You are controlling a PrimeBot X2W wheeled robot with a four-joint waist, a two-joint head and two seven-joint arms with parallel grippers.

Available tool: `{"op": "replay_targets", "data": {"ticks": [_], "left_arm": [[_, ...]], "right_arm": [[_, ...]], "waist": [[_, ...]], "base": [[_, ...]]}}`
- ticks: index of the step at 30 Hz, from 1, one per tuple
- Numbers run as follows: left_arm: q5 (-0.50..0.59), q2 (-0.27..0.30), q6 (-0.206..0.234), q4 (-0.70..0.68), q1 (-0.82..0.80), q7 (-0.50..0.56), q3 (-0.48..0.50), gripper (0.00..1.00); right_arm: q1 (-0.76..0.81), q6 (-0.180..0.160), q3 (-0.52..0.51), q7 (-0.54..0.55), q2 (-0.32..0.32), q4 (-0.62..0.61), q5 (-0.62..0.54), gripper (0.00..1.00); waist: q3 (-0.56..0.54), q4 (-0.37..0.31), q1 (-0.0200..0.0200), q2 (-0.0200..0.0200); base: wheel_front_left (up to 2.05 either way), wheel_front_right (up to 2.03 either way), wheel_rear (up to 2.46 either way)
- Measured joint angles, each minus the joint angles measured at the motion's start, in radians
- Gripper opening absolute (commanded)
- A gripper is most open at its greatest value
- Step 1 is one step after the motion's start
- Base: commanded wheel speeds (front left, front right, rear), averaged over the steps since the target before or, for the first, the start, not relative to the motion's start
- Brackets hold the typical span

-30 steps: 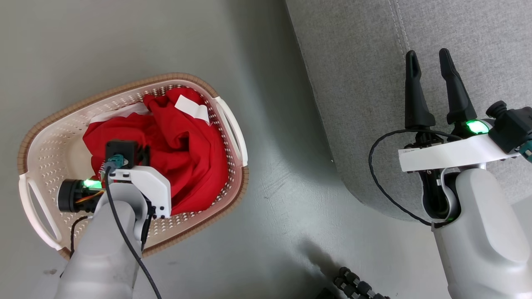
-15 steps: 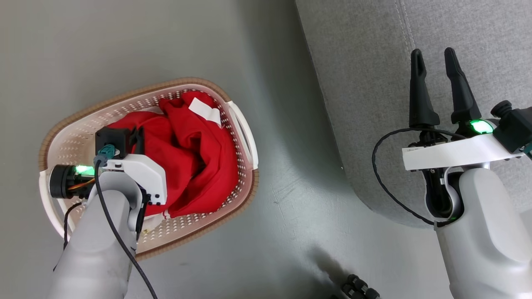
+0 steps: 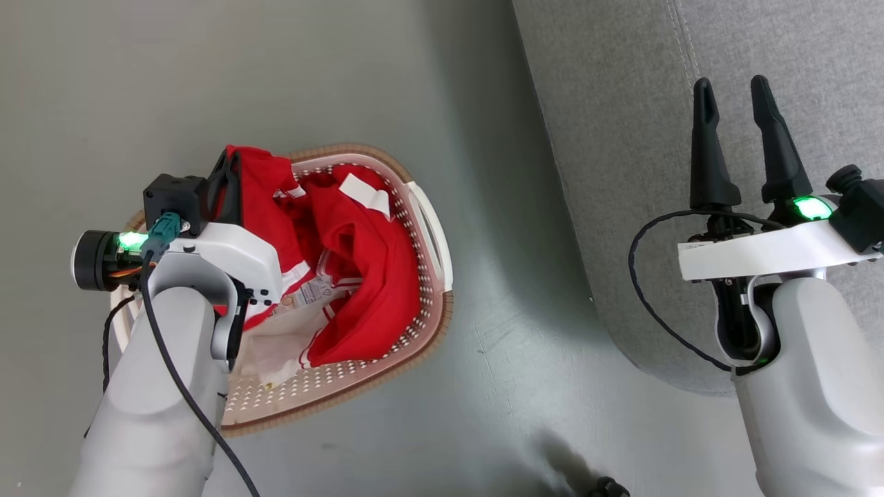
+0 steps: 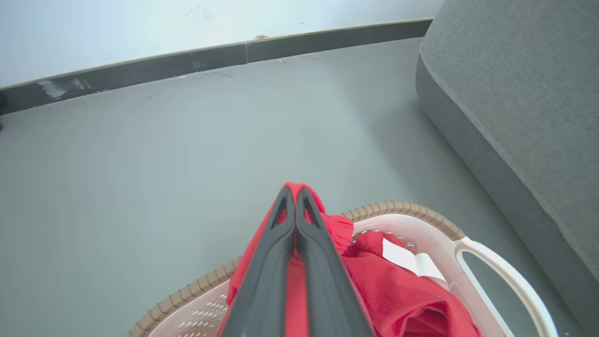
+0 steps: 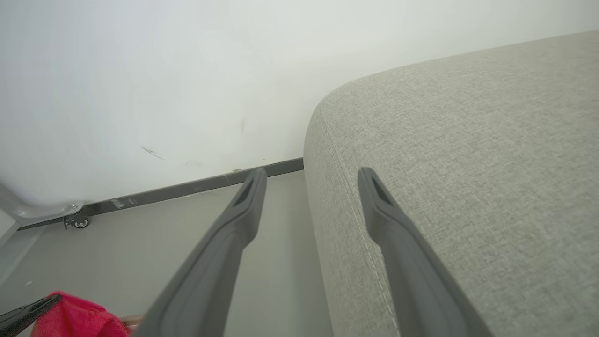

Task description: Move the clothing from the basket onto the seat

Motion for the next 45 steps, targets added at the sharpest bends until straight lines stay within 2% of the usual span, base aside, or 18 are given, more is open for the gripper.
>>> {"op": "replay_targets", "data": {"ticks": [21,30,39,45], "left_arm": [[-0.019,-0.025,0.013,-0.336,0.104,-0.006,0.054,0.0],[-0.042,-0.033,0.038,-0.42,0.178,-0.006,0.101,0.0],[-0.04,-0.038,0.036,-0.482,0.225,-0.006,0.1,0.0],[-0.03,-0.043,0.016,-0.523,0.231,-0.008,0.082,0.0]], "right_arm": [[-0.002,0.0,0.025,0.0,-0.058,0.0,-0.032,1.0],[0.001,0.0,0.038,0.0,-0.08,0.02,-0.033,1.0],[0.016,0.0,0.073,0.0,-0.108,0.048,-0.033,1.0],[0.049,0.0,0.137,0.0,-0.126,0.056,-0.033,1.0]], "waist": [[-0.14,0.077,0.0,0.0],[-0.224,0.114,0.0,0.0],[-0.318,0.153,0.0,0.0],[-0.383,0.176,0.0,0.0]], "base": [[0.0,0.0,0.0],[0.0,0.0,0.0],[0.0,0.0,0.0],[0.0,0.0,0.0]]}}
